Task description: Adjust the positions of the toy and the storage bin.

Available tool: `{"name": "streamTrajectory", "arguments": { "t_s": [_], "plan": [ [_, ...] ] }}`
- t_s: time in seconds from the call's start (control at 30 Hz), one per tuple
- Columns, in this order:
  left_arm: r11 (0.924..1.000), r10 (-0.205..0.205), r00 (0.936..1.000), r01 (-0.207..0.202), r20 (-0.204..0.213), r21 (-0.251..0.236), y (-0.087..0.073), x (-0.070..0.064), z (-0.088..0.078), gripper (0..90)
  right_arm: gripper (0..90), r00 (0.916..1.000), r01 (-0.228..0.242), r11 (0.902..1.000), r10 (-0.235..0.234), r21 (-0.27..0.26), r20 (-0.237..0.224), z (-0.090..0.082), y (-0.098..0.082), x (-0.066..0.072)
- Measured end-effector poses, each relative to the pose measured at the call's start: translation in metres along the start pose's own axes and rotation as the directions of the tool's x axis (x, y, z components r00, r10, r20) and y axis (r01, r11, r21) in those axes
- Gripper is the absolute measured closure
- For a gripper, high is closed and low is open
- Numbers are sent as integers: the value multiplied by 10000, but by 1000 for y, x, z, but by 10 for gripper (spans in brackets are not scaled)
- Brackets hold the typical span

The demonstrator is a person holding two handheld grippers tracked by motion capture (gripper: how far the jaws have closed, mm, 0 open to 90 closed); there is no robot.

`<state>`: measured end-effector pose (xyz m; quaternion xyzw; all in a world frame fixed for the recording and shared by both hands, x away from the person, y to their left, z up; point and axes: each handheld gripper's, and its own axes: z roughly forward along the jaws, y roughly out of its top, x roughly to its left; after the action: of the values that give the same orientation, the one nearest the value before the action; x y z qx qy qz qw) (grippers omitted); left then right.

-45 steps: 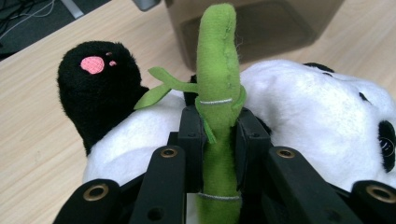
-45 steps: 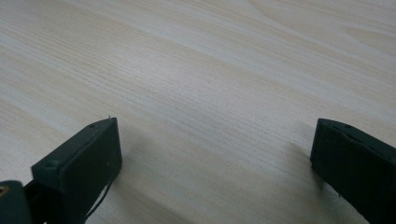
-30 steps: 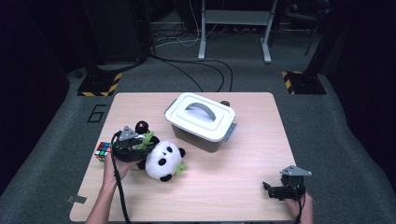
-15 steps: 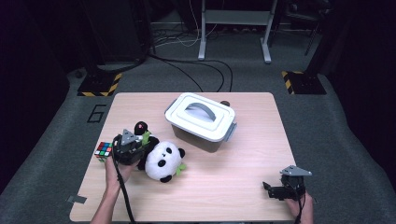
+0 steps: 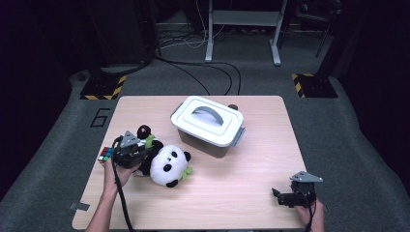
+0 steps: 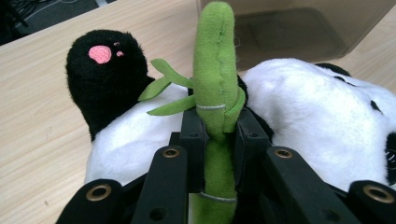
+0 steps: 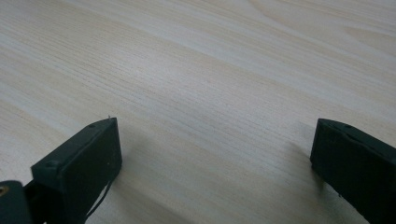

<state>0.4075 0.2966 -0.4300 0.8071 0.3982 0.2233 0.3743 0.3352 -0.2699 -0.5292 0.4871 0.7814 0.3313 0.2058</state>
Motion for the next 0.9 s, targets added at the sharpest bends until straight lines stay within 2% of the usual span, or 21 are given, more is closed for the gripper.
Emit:
{"name": "streamTrajectory", "arguments": {
  "t_s": [0.03,0.2,0.27,0.33,0.43,0.57,0.63,0.9],
  "plan": [
    [10000,75,10000,-75,63,8,0,1,0,771,12,10000,1,10000,-1,2,-1,0,0,0],
    [9999,-109,9996,110,266,-22,-5,6,0,767,12,10000,-1,10000,1,1,-1,0,0,0],
    [9998,-205,9991,206,380,-29,-5,6,0,733,12,10000,-1,10000,1,1,-2,0,0,0],
    [9985,-539,9979,543,351,-97,-4,5,-2,613,12,10000,-2,10000,2,2,0,0,0,0],
    [9977,-675,9976,676,177,-91,-2,1,-7,428,12,10000,-2,10000,2,1,0,0,0,0],
    [9945,-1001,9950,1001,12,-305,-5,-2,-17,269,12,10000,2,10000,-2,1,-2,0,0,0],
    [9928,-1110,9938,1110,35,-440,-9,-3,-23,240,12,10000,0,10000,0,0,-1,0,0,0],
    [9930,-999,9949,987,-144,-645,-25,-14,-39,158,12,10000,-3,10000,3,2,0,0,0,0]
  ]
}}
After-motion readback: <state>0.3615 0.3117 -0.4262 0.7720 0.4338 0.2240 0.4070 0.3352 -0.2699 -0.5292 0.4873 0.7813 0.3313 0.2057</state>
